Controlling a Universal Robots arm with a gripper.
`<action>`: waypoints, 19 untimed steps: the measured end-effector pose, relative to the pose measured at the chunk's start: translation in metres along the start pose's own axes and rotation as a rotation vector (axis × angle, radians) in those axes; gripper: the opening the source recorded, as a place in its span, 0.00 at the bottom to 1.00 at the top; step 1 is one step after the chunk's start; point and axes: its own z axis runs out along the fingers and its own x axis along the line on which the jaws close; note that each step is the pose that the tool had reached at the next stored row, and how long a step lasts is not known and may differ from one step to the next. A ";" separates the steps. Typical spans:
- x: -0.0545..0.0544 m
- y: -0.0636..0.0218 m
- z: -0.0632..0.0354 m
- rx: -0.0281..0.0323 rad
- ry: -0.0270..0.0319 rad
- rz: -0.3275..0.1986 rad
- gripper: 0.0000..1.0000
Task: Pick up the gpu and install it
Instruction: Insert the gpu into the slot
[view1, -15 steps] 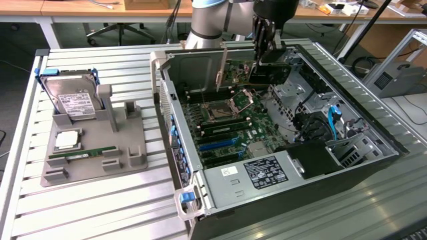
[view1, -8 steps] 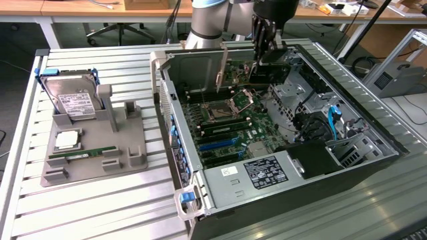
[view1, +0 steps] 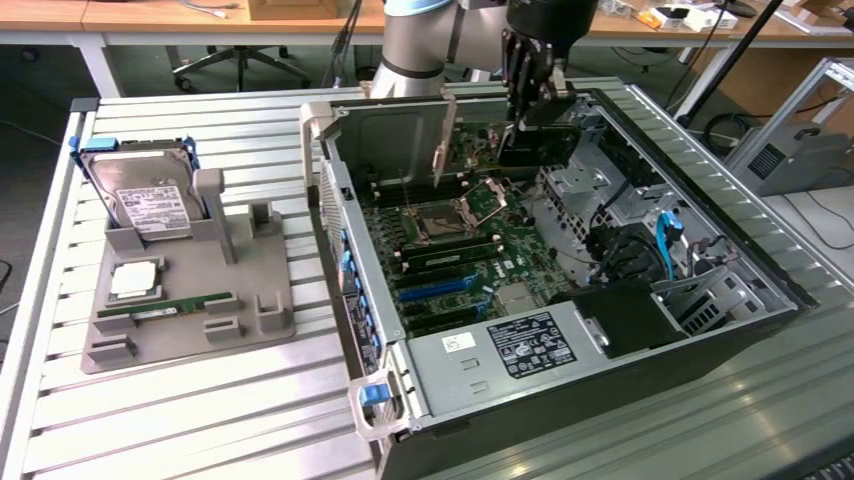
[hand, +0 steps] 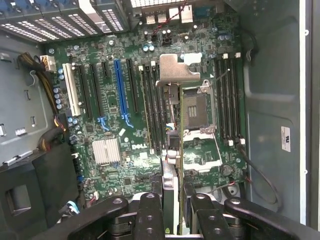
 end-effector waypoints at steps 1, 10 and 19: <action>0.000 0.0000 0.0000 0.0000 -0.0003 -0.004 0.27; 0.000 0.0000 0.0000 0.0000 -0.0033 -0.035 0.27; 0.001 -0.0001 0.0000 0.0000 -0.0062 -0.067 0.27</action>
